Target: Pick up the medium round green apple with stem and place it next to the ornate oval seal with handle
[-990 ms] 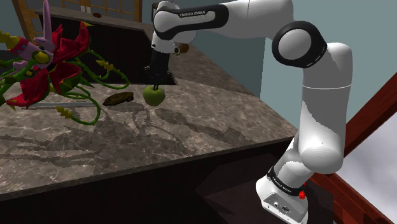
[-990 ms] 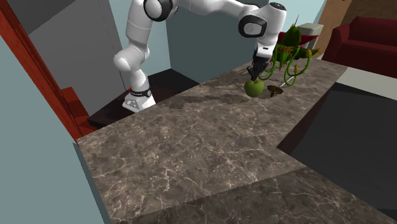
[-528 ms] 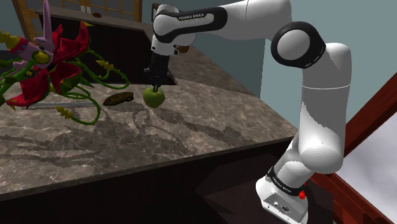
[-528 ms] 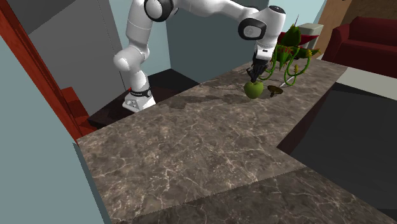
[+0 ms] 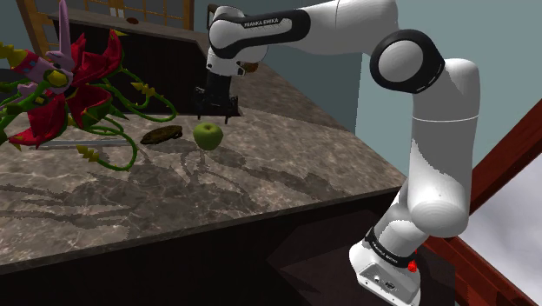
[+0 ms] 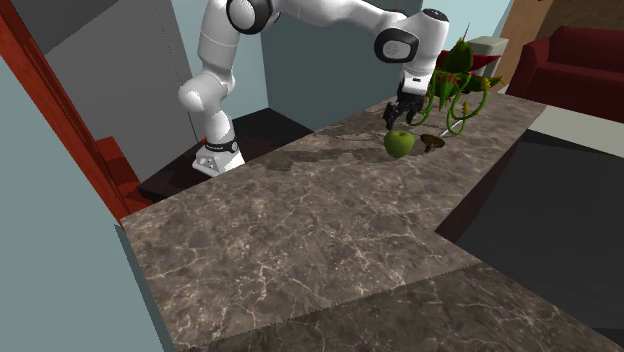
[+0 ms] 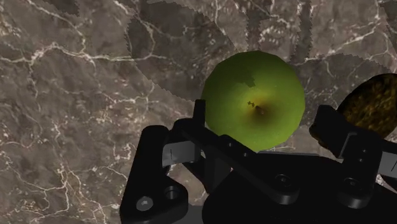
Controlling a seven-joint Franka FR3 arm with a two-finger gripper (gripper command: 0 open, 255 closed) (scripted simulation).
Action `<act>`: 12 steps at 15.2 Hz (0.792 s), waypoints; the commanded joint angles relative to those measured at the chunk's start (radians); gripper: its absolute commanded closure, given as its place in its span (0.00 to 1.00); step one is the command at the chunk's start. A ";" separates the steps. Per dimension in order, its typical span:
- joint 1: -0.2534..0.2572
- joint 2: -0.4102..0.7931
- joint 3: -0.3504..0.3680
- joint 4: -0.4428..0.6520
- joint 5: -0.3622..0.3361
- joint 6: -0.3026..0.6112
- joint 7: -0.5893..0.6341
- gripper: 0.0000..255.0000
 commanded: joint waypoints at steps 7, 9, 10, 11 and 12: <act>-0.010 -0.012 -0.004 0.108 -0.004 -0.121 0.005 0.00; -0.010 -0.012 -0.004 0.108 -0.004 -0.121 0.005 0.00; -0.010 -0.012 -0.004 0.108 -0.004 -0.121 0.005 0.00; -0.010 -0.012 -0.004 0.108 -0.004 -0.121 0.005 0.00; -0.010 -0.012 -0.004 0.108 -0.004 -0.121 0.005 0.00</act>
